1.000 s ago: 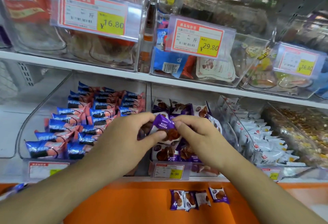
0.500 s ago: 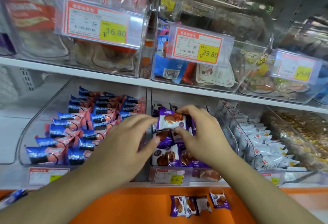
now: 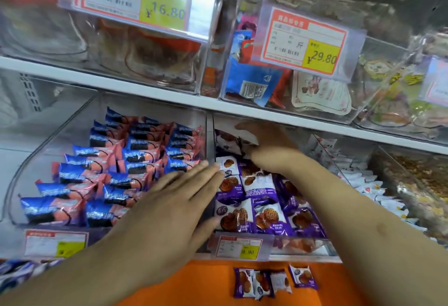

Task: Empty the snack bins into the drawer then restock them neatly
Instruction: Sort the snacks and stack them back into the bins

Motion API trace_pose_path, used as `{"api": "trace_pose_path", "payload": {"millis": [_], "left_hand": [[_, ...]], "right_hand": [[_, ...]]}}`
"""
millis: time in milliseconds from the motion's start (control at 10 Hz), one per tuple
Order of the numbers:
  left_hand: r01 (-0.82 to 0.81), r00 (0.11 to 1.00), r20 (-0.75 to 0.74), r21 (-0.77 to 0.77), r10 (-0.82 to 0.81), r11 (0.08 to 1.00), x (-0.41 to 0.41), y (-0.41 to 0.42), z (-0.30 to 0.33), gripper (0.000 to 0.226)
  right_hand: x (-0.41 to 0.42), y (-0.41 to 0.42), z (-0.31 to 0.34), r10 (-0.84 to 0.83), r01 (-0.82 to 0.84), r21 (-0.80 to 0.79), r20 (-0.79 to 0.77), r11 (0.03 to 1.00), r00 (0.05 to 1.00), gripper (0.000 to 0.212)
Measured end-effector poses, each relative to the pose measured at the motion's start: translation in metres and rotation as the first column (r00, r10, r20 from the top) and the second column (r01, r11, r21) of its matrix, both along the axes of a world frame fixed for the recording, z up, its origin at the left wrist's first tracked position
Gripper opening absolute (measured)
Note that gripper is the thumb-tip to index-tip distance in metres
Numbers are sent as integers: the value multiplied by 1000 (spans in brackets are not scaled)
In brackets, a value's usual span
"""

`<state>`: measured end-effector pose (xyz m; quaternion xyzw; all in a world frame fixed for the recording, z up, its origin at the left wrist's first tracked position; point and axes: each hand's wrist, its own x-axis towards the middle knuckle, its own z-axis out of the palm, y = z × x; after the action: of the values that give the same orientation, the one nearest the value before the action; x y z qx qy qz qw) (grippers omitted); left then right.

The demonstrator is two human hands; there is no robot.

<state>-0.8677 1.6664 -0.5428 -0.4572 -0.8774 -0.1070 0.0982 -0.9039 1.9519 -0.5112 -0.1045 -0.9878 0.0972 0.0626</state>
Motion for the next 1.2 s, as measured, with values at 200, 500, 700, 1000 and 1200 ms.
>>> {"api": "trace_pose_path", "payload": {"millis": [200, 500, 700, 1000, 1200], "left_hand": [[49, 984, 174, -17, -45, 999, 4, -1, 17, 70], [84, 996, 34, 97, -87, 992, -3, -1, -19, 74], [80, 997, 19, 72, -81, 994, -6, -1, -23, 74], [82, 996, 16, 95, -84, 992, -7, 0, -26, 75], [75, 997, 1, 86, -76, 993, -7, 1, -26, 74]], "right_hand": [[59, 39, 28, -93, 90, 39, 92, 995, 991, 55], [56, 42, 20, -185, 185, -15, -35, 983, 982, 27], [32, -2, 22, -107, 101, -193, -24, 976, 994, 18], [18, -37, -13, 91, -126, -156, -213, 980, 973, 14], [40, -24, -18, 185, -186, -12, -61, 983, 981, 39]]}}
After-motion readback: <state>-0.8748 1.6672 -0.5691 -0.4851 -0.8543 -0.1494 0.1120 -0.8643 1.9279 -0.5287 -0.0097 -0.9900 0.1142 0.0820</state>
